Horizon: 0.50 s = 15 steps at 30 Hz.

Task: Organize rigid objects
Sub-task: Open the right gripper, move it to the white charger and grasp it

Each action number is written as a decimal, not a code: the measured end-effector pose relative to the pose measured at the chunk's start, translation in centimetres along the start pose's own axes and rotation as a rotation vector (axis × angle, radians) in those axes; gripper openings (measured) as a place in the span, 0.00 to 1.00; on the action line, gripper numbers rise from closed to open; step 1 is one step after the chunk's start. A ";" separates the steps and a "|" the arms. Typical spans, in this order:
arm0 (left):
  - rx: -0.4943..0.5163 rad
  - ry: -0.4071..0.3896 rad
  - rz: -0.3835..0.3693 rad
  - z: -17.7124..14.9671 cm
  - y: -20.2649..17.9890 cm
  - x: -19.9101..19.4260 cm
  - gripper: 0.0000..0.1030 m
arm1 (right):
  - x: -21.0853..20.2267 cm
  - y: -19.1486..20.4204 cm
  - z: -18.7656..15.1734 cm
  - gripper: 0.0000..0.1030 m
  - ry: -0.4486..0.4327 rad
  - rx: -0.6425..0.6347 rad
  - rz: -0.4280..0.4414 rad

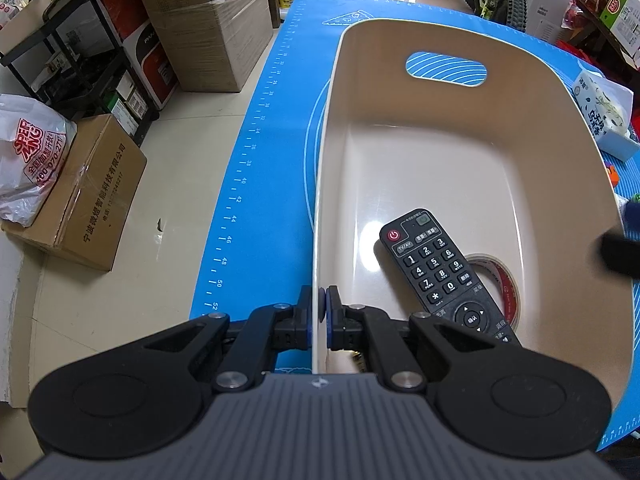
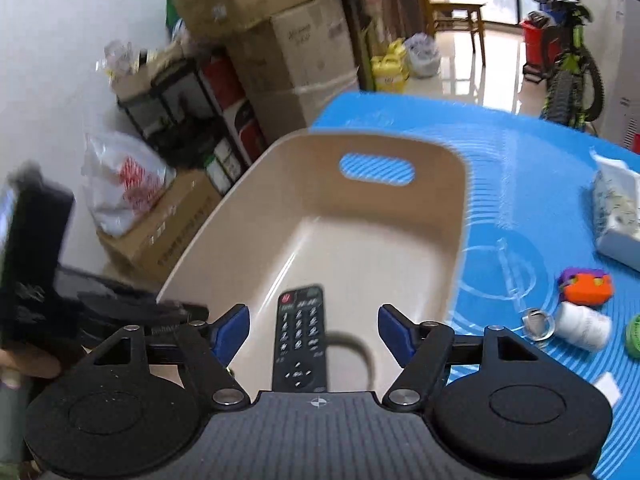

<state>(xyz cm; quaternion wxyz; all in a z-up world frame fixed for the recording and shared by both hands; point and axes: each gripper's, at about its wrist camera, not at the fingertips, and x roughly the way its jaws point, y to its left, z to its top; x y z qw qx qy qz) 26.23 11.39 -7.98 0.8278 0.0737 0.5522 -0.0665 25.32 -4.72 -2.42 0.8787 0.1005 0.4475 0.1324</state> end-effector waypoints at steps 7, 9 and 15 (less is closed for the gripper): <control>0.000 0.000 -0.001 0.0 0.0 0.0 0.07 | -4.4 -5.8 0.1 0.78 -0.103 0.083 -0.101; -0.001 0.000 -0.001 0.0 0.0 0.0 0.07 | -4.9 -8.0 -0.2 0.78 -0.100 0.119 -0.146; 0.001 0.001 0.000 0.0 0.0 0.0 0.07 | -4.3 -13.8 -2.9 0.78 -0.053 0.209 -0.295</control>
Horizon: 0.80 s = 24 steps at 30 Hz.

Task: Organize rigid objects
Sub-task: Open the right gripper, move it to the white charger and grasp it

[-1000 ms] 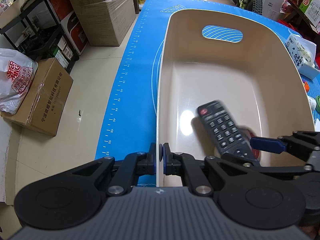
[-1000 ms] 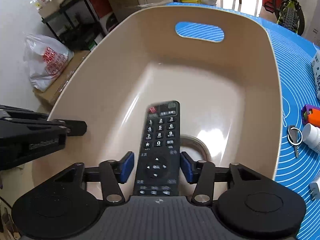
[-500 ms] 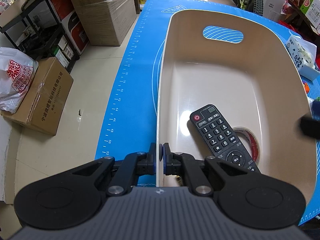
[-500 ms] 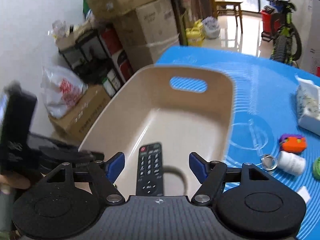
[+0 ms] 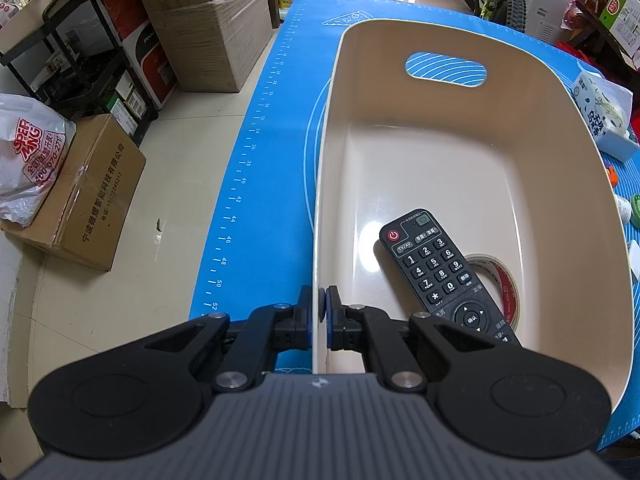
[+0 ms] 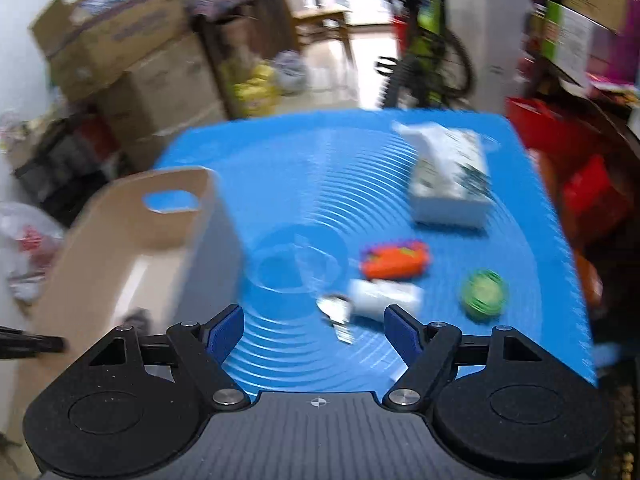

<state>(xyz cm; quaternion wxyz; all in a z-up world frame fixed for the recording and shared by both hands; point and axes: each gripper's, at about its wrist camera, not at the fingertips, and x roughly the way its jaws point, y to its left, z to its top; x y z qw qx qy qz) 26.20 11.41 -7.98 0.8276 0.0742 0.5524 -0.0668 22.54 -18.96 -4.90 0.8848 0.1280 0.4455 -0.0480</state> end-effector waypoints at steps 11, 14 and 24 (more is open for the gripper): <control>-0.004 -0.002 -0.001 0.0 0.1 -0.1 0.07 | 4.5 -4.8 -3.1 0.78 0.102 0.132 -0.138; -0.004 -0.002 -0.001 0.0 0.1 -0.1 0.07 | 5.8 -5.3 -3.5 0.78 0.122 0.160 -0.155; -0.001 -0.002 -0.001 0.0 0.2 -0.2 0.07 | 8.2 -5.9 -4.5 0.79 0.145 0.260 -0.216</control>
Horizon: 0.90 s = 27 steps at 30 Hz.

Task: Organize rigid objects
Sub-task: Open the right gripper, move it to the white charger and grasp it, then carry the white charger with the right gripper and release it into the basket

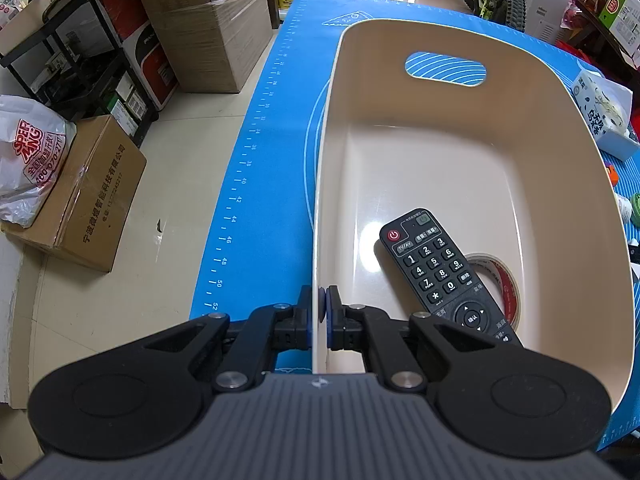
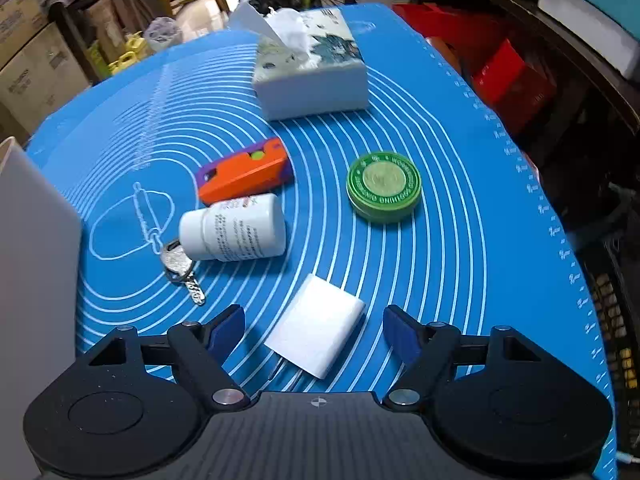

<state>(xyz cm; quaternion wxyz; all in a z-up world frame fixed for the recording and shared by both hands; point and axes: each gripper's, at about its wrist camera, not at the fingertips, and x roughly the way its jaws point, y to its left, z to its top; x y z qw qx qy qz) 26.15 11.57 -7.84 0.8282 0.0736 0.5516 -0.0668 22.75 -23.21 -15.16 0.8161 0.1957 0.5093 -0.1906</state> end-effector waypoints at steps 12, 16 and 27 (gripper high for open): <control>-0.001 -0.002 -0.001 0.1 0.1 0.0 0.07 | -0.1 1.9 -0.9 0.53 -0.036 -0.089 -0.085; -0.001 -0.001 -0.002 0.0 0.1 0.0 0.07 | -0.3 2.1 -1.0 0.47 -0.036 -0.106 -0.081; 0.000 -0.002 0.000 0.0 0.1 0.0 0.07 | -1.9 1.5 -0.5 0.41 -0.073 -0.095 -0.053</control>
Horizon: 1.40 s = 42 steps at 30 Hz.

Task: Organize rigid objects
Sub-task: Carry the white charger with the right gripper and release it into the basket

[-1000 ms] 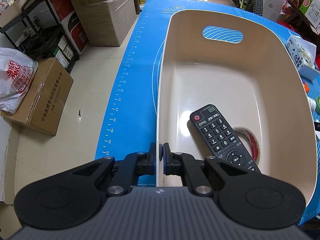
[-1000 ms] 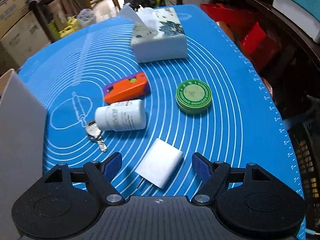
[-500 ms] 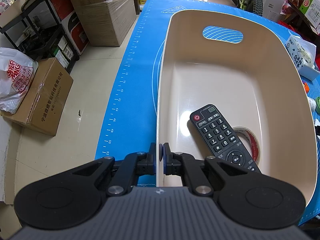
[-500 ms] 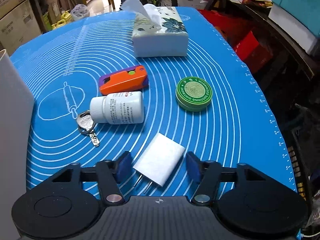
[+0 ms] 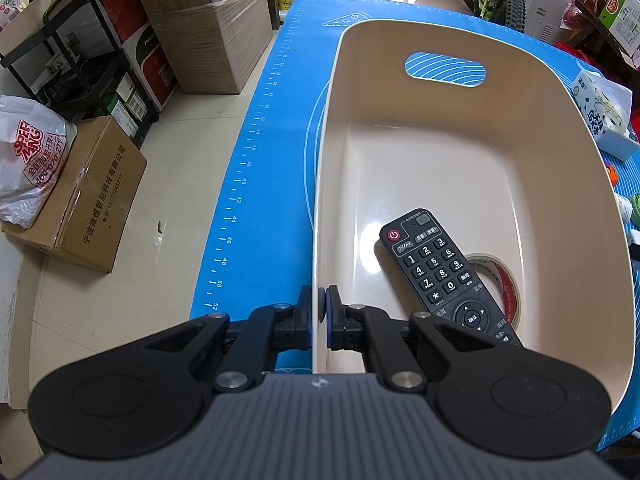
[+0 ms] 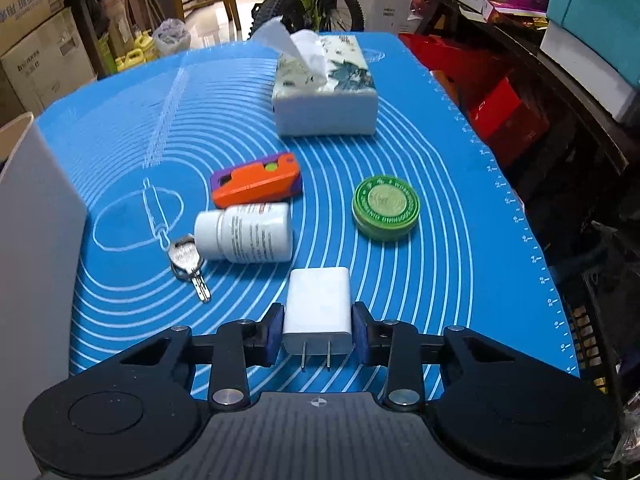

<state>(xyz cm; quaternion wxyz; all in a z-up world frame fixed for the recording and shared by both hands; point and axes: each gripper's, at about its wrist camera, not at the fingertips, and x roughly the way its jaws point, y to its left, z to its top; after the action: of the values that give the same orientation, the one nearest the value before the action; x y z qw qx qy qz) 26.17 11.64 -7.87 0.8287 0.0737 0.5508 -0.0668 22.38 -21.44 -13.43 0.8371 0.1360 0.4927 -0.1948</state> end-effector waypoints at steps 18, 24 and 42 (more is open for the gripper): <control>-0.004 -0.002 -0.002 0.0 0.0 0.1 0.07 | -5.8 -0.3 2.6 0.41 -0.135 0.089 0.150; -0.004 -0.002 -0.002 0.0 0.0 0.1 0.07 | -9.1 1.8 3.1 0.41 -0.207 0.039 0.244; 0.000 -0.003 0.005 0.0 -0.2 0.2 0.07 | -11.2 15.5 1.0 0.42 -0.221 -0.221 0.444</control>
<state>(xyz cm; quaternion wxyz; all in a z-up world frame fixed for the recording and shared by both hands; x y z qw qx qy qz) 26.21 11.43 -8.07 0.8299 0.0749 0.5491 -0.0648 25.38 -5.91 -2.57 0.9178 0.1266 0.3747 0.0350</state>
